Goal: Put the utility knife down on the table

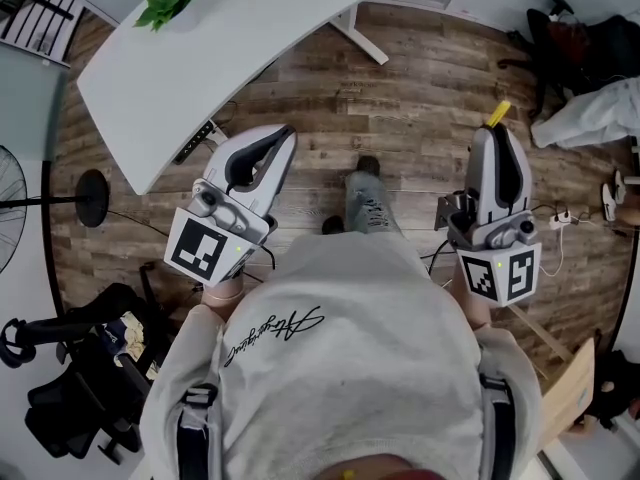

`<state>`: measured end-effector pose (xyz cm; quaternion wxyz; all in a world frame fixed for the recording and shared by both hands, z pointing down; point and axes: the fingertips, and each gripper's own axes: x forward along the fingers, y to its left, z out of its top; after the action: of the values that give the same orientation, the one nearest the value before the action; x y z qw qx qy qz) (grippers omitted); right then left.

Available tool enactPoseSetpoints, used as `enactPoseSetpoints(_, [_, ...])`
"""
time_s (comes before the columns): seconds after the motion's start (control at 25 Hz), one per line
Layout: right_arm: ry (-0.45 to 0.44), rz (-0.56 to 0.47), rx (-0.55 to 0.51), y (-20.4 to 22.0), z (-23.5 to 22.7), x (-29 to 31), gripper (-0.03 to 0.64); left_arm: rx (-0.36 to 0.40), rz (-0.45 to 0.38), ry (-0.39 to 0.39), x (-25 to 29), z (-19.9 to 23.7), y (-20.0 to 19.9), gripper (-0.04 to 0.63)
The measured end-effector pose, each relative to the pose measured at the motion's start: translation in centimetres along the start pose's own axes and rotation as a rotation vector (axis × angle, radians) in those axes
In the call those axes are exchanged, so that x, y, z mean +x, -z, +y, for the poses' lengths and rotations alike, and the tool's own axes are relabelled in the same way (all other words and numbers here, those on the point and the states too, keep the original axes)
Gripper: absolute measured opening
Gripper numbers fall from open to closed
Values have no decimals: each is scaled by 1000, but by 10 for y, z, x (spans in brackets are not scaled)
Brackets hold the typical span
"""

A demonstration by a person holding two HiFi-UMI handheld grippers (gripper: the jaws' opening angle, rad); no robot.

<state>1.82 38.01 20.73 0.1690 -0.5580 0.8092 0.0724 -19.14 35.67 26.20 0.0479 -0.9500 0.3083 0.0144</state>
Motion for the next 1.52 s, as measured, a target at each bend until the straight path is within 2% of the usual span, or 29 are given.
enactPoseSetpoints(0.28, [-19,-16,6,6,-13,25,54,-3,3,-21,14,18,3,-11])
enactPoseSetpoints(0.4, [-30,-23,11,10,-23,40,54,20,12,-21,26,29,5,-11])
enactPoseSetpoints(0.6, [-55,-28,33,21,-44,72,54,16,5,-46,55,51,3,-11])
enactPoseSetpoints(0.96, [-78,-48,31,23,-89,125,54,34,-10,-46,117,88,-4,-11])
enactPoseSetpoints(1.52, [-106,-39,53,37,-161,181,54,47,-4,-61,198,119,-4,-11])
